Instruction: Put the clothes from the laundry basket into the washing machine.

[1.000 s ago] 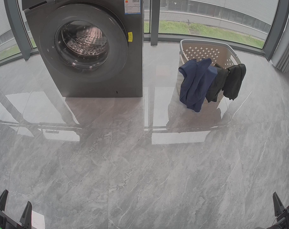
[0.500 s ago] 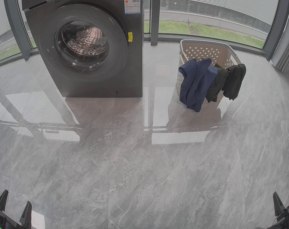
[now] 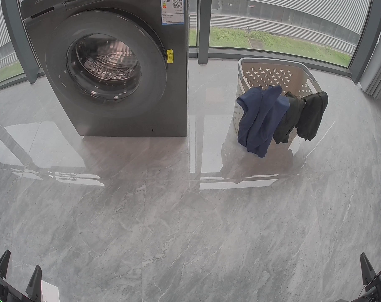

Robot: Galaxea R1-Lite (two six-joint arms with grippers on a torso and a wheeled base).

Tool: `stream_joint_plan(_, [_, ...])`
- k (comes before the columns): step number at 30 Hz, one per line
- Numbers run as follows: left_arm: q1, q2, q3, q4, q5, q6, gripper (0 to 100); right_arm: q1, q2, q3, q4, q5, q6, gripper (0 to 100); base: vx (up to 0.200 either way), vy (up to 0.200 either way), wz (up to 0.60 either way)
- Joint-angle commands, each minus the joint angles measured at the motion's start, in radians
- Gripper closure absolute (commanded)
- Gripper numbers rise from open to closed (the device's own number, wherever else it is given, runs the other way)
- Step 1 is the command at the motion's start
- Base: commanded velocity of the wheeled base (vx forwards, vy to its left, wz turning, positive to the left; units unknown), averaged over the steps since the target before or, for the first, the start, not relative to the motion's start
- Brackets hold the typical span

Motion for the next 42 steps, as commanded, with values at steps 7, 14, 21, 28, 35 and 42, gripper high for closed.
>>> stream_joint_plan(7, [0.0,-0.012,0.018,0.0,-0.004,-0.003,0,0.0,-0.016,0.018,0.0,0.0,-0.002,0,0.2,0.0,0.0])
stream_joint_plan(14, [0.0,-0.01,0.018,0.0,-0.002,-0.007,0,0.0,-0.016,0.018,-0.002,0.0,-0.003,0,0.086,0.0,0.0])
stream_joint_plan(21, [0.0,-0.01,0.018,0.0,-0.002,-0.009,0,0.0,-0.016,0.018,-0.002,0.0,-0.003,0,0.0,0.0,-0.34])
stream_joint_plan(28, [0.0,-0.01,0.018,0.0,-0.002,-0.011,0,0.0,-0.016,0.018,0.0,-0.001,-0.002,0,0.171,-0.171,0.0])
stream_joint_plan(35, [0.0,-0.01,0.018,0.0,-0.001,-0.012,0,0.0,-0.016,0.018,0.0,-0.001,-0.003,0,0.171,-0.171,0.0])
stream_joint_plan(42, [0.0,-0.01,0.018,0.0,0.001,-0.015,0,0.0,-0.016,0.018,0.0,0.0,-0.003,0,0.0,0.0,-0.09])
